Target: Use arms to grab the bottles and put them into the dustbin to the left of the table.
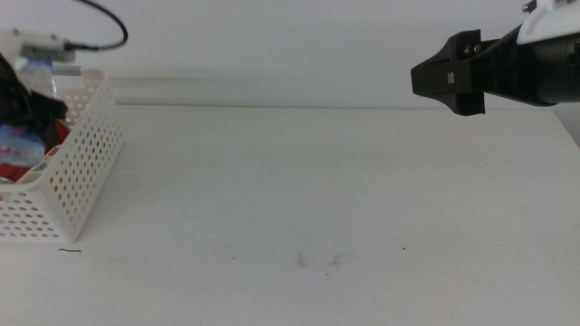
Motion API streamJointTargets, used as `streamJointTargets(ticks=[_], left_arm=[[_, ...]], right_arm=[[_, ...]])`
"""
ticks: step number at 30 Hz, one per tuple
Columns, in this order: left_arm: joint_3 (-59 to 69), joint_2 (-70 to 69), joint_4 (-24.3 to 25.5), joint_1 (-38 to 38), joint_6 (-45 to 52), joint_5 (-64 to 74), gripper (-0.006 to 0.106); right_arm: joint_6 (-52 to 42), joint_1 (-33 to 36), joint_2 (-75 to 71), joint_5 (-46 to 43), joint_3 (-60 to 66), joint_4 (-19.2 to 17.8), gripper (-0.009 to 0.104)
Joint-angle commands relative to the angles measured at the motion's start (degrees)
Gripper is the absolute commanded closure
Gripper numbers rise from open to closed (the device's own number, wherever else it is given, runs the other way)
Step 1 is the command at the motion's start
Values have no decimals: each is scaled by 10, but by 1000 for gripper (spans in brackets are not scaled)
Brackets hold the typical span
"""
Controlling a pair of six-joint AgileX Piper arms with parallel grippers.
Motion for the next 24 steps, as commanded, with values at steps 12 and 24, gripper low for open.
streamJointTargets(ticks=[12, 24], left_arm=[[-18, 10, 12, 3, -14, -7, 7], [135, -237, 0, -101, -62, -69, 7]], right_arm=[[-1, 0, -3, -5, 0, -3, 4], [-1, 0, -3, -5, 0, -3, 4]])
